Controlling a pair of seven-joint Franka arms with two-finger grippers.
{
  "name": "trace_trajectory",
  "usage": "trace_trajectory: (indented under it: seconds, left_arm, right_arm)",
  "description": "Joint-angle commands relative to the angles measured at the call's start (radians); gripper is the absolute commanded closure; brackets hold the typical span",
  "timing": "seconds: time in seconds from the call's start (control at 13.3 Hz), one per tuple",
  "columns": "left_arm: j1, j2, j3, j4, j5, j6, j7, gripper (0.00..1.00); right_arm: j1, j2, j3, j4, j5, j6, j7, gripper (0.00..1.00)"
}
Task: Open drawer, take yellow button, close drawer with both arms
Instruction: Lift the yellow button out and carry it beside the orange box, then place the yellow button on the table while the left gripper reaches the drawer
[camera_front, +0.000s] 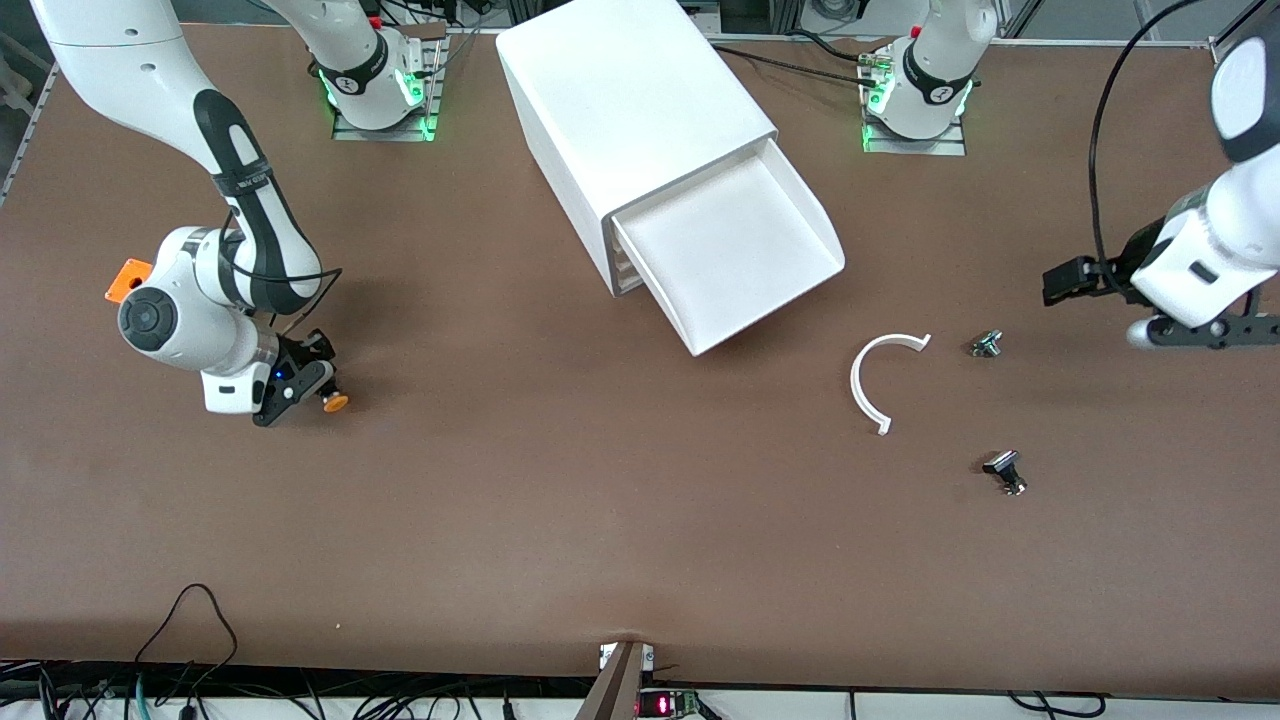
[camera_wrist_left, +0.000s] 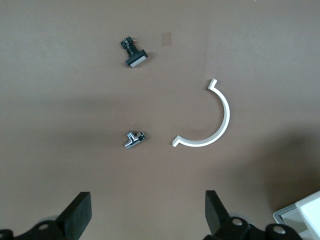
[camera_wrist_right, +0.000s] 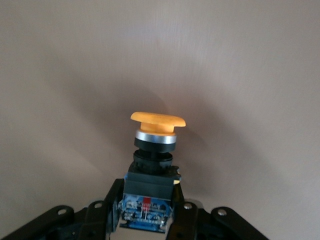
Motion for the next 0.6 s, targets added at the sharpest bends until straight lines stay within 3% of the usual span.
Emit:
trace_trajectory:
  seconds: [0.0, 0.08, 0.15, 0.23, 0.38, 0.53]
  left_arm:
    - [-0.002, 0.042, -0.001, 0.079, -0.002, -0.030, 0.053, 0.00]
    - [-0.004, 0.050, -0.003, 0.085, -0.020, -0.030, 0.017, 0.00]
    - [-0.011, 0.062, -0.003, 0.085, -0.061, -0.030, -0.071, 0.00]
    - [-0.029, 0.085, -0.003, 0.085, -0.092, -0.023, -0.162, 0.00]
    - [-0.066, 0.126, -0.003, 0.088, -0.111, -0.008, -0.316, 0.00]
    - [-0.128, 0.139, -0.003, 0.087, -0.111, 0.011, -0.425, 0.00]
  right_arm:
    - [-0.076, -0.038, 0.027, -0.068, -0.010, 0.028, -0.032, 0.68]
    - [-0.092, -0.025, 0.027, -0.065, -0.006, 0.041, -0.059, 0.51]
    - [-0.095, -0.020, 0.027, -0.061, -0.006, 0.045, -0.062, 0.11]
    - [-0.095, -0.027, 0.027, -0.058, -0.006, 0.039, -0.057, 0.00]
    - [-0.093, -0.066, 0.050, -0.020, -0.004, 0.015, -0.040, 0.00]
    - [-0.092, -0.078, 0.093, 0.109, 0.010, -0.081, -0.039, 0.00]
